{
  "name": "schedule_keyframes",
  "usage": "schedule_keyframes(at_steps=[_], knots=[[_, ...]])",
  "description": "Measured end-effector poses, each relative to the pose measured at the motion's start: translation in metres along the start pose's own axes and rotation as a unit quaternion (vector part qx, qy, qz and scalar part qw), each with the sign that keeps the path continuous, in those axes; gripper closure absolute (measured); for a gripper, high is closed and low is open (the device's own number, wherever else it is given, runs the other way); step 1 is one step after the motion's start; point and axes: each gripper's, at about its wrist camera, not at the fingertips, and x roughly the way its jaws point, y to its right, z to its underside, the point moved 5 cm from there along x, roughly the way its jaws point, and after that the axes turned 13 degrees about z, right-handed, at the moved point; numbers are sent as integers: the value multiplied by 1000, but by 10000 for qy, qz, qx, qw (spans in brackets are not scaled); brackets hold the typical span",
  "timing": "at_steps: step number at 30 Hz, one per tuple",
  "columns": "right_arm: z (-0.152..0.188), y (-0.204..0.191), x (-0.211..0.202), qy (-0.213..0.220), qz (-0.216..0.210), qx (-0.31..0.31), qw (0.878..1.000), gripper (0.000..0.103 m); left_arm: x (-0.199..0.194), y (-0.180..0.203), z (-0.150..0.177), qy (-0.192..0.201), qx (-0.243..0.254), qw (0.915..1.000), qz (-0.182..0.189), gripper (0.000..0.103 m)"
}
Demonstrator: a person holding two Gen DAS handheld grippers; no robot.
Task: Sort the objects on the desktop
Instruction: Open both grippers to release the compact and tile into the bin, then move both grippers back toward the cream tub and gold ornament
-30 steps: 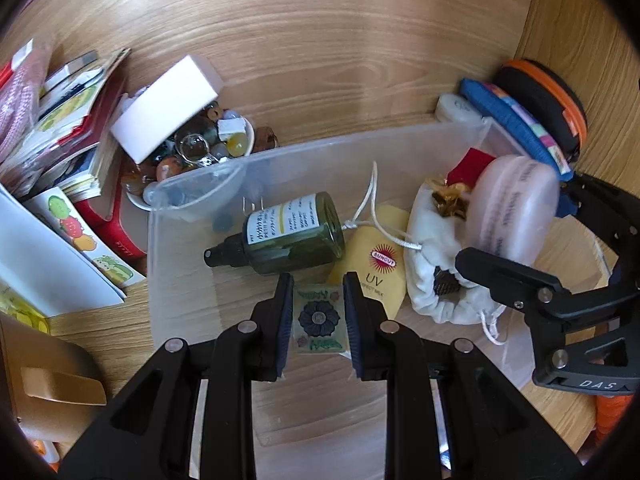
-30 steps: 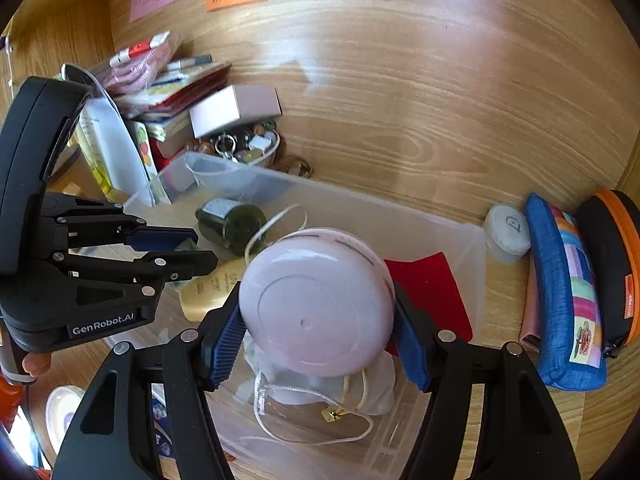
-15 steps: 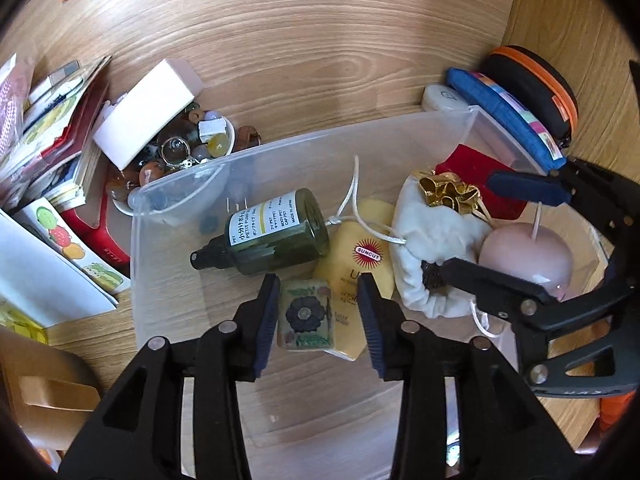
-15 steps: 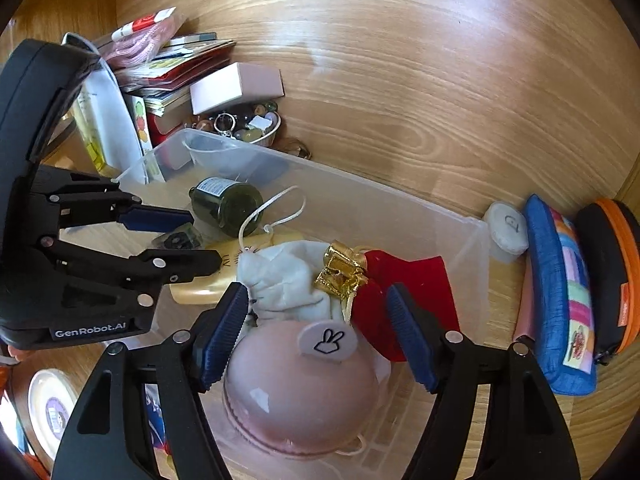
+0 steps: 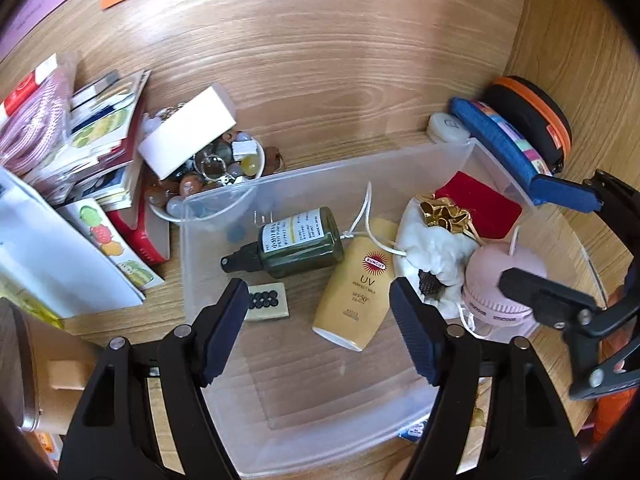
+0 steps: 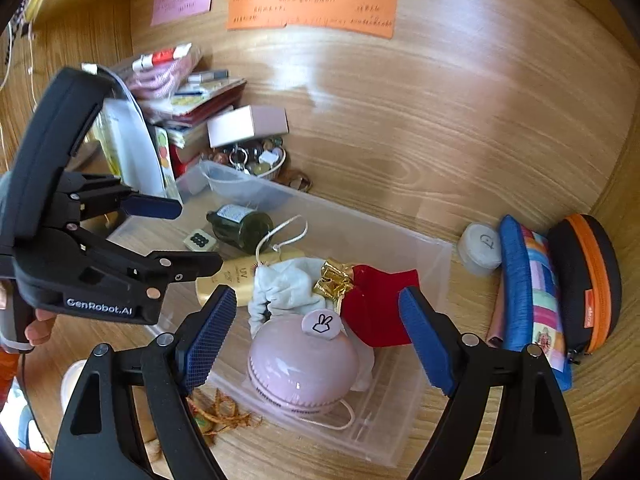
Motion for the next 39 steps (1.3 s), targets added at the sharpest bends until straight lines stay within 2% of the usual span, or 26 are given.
schedule_keyframes(at_steps=[9, 10, 12, 17, 20, 24, 30, 31, 35, 39], knots=[[-1, 12, -33, 173, -86, 390, 9991, 22, -44, -3, 4, 386, -182, 9991, -52, 25], [-1, 13, -38, 204, -98, 439, 9988, 22, -50, -3, 5, 449, -195, 9988, -72, 24], [0, 15, -48, 275, -94, 525, 9982, 21, -63, -3, 6, 594, -205, 9979, -128, 15], [5, 16, -72, 448, -43, 617, 9971, 21, -94, 2, 13, 966, -216, 9947, -272, 13], [10, 16, -88, 569, -9, 679, 9961, 21, -111, 6, 21, 1180, -195, 9918, -444, 8], [20, 11, -108, 713, 44, 685, 9951, 21, -132, 13, 34, 1426, -131, 9880, -571, 8], [40, -3, -139, 991, 174, 636, 9929, 21, -152, 26, 57, 1686, -113, 9836, -627, 5], [42, -4, -142, 1020, 191, 632, 9926, 19, -155, 29, 61, 1715, -119, 9833, -599, 5], [57, -14, -153, 1151, 168, 694, 9908, 3, -162, 38, 78, 1766, -91, 9821, -648, 5], [74, -19, -159, 1179, 258, 780, 9896, 3, -161, 47, 96, 1747, -29, 9826, -629, 5]])
